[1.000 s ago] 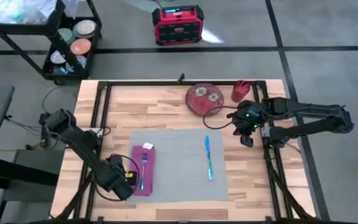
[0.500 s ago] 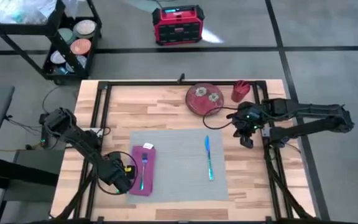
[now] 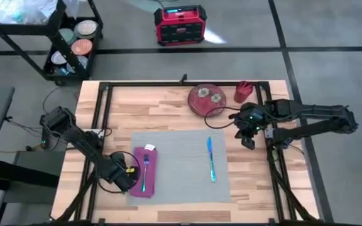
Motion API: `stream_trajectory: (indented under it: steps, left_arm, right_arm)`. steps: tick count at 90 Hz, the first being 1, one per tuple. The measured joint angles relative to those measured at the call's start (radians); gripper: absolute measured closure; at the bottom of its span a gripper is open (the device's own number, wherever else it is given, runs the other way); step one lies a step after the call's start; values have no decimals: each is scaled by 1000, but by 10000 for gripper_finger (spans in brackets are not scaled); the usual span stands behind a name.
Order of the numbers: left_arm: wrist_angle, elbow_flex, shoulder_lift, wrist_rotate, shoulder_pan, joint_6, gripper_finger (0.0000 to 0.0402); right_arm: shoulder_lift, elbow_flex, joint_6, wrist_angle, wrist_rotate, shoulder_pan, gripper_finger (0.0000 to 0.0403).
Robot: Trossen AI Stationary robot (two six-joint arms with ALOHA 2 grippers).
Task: Set table place
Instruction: Put the blue spoon on the gray placemat to the right of the blue table knife
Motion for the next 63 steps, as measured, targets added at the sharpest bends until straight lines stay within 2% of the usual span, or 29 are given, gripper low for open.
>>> stream_trajectory:
  steps: [14,21,33,43,52,63]
  left_arm:
    - [-10,-4,-21,12,0,4,398]
    - [-12,5,-68,20,1,-2,399]
    - [-121,69,-180,34,19,-13,400]
    - [-234,136,-258,-12,49,-4,400]
    - [-250,228,-308,-77,83,0,401]
    - [-268,313,-298,-172,189,69,401]
  right_arm:
    - [0,0,0,1,1,0,403]
    - [0,0,0,1,7,0,403]
    - [0,0,-8,1,10,0,403]
    - [0,1,-8,-2,10,0,403]
    - [0,1,-6,-5,14,13,403]
    - [0,1,1,-27,48,43,403]
